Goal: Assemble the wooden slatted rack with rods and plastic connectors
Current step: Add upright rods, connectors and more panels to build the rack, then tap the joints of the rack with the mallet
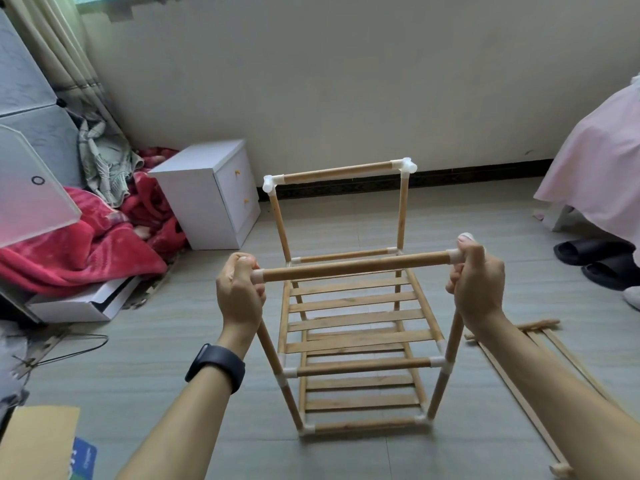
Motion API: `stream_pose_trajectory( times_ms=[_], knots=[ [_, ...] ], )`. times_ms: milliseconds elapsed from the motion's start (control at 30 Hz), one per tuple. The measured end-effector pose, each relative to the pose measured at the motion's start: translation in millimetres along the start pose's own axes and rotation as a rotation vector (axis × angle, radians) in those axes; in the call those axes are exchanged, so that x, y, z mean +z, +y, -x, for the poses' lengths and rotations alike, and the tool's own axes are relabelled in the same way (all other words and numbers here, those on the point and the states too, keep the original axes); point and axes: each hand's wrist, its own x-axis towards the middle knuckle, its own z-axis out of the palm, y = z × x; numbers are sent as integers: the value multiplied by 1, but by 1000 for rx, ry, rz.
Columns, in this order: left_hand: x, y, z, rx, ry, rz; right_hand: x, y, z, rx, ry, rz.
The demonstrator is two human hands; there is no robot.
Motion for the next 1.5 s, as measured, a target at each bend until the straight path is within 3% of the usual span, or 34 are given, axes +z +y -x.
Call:
stream_pose_trajectory(
  times_ms=[233,433,500,567,633,667,733,800,967,1067,1167,1300,1500],
  knots=[
    [-2,5,4,15,6,-73,-5,3,0,-22,-38,33],
    [-8,14,16,134,152,-520,-20,-3,9,-7,-194,187],
    [-9,16,23,376,215,-707,-29,-2,16,7,-240,253],
    [-1,18,39,755,147,-858,-44,5,27,67,-267,302],
    [16,12,63,1035,-110,-909,-65,19,42,148,-294,353],
    [26,5,76,1084,-283,-905,-76,31,50,178,-299,384],
    [45,-18,107,1028,-617,-930,-102,60,71,246,-260,430],
    [67,-45,138,875,-840,-1064,-131,97,91,399,-175,455],
    [115,-93,169,498,-1018,-1395,-202,180,130,832,-115,632],
    [140,-124,172,435,-984,-1395,-234,223,142,1013,-68,681],
    [157,-156,173,371,-869,-1344,-259,265,139,1134,84,648],
    [157,-189,179,551,-701,-1296,-273,301,123,1201,239,731],
    [155,-203,178,652,-635,-1310,-284,330,106,1195,264,844]
  ],
)
